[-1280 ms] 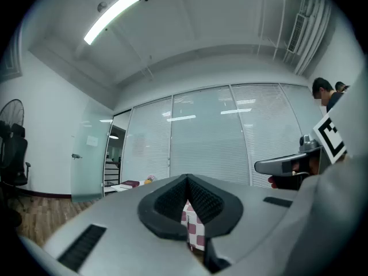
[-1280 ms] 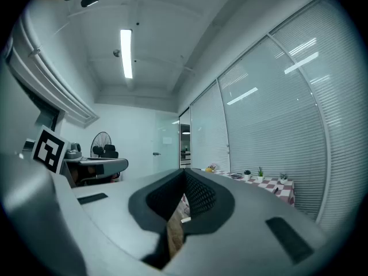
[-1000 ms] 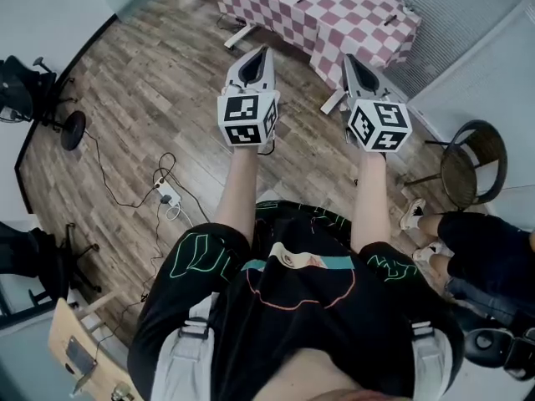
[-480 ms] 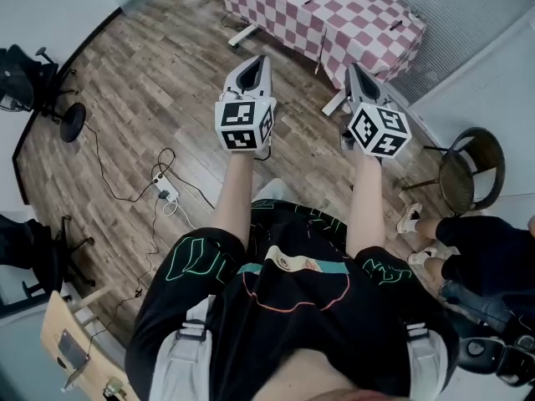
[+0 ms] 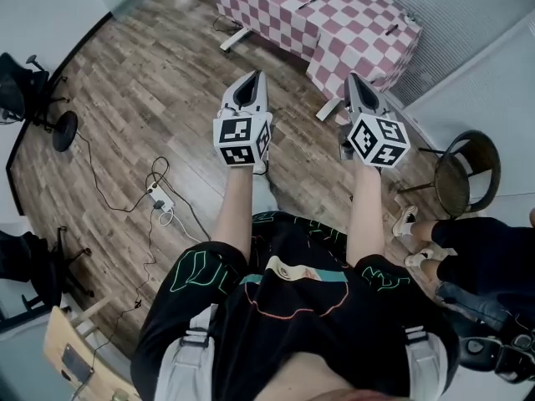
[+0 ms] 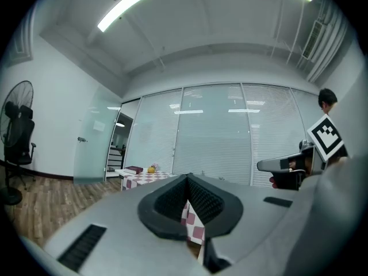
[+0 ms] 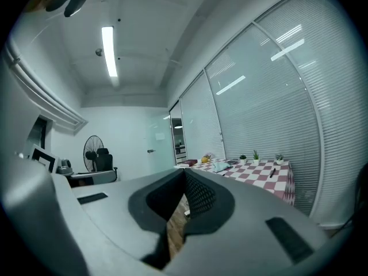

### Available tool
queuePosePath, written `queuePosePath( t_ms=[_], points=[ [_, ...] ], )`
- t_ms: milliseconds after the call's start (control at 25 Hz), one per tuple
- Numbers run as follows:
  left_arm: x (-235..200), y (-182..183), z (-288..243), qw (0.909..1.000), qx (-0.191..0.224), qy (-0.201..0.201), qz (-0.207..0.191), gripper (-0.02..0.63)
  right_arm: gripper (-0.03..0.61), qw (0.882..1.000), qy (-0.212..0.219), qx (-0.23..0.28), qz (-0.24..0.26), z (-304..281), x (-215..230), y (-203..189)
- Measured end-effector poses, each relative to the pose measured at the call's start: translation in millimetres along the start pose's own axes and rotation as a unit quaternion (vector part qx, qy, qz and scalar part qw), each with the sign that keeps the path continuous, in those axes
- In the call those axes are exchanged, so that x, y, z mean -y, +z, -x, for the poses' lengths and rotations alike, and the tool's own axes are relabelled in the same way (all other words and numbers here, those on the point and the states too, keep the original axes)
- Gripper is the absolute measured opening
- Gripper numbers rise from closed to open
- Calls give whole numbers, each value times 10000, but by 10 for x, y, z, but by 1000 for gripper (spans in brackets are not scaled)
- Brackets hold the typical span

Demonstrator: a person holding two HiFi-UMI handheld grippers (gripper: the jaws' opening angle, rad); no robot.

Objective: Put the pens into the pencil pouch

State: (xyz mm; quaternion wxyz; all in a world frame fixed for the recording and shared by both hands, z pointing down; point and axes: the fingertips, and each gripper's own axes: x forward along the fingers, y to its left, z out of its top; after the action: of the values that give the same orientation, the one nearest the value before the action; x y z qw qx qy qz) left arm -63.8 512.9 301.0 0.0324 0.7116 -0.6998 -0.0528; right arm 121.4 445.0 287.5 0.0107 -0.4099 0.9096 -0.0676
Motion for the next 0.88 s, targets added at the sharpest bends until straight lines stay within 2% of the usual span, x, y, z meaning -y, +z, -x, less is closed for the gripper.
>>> queuePosePath(
  t_ms=[160,480,640,880],
  points=[
    [-267,-243,-298,9991,-68,170,375,-5,-14,9992,78,-321,229,-369,60,-183],
    [-808,-665,-1265,9972,-524,222,492,-5,-14,9961,30,-852,241,-1422,348,-509],
    [-1122,-629,-1785,9972,-602,127,436,-5,-14,9965,-104,-817,162,-2024,465,-444],
    [-1680,-405,-2260,9982,-445,143,387,-5,-12,9969,-55,-715,327,-2809,319,-244]
  ],
)
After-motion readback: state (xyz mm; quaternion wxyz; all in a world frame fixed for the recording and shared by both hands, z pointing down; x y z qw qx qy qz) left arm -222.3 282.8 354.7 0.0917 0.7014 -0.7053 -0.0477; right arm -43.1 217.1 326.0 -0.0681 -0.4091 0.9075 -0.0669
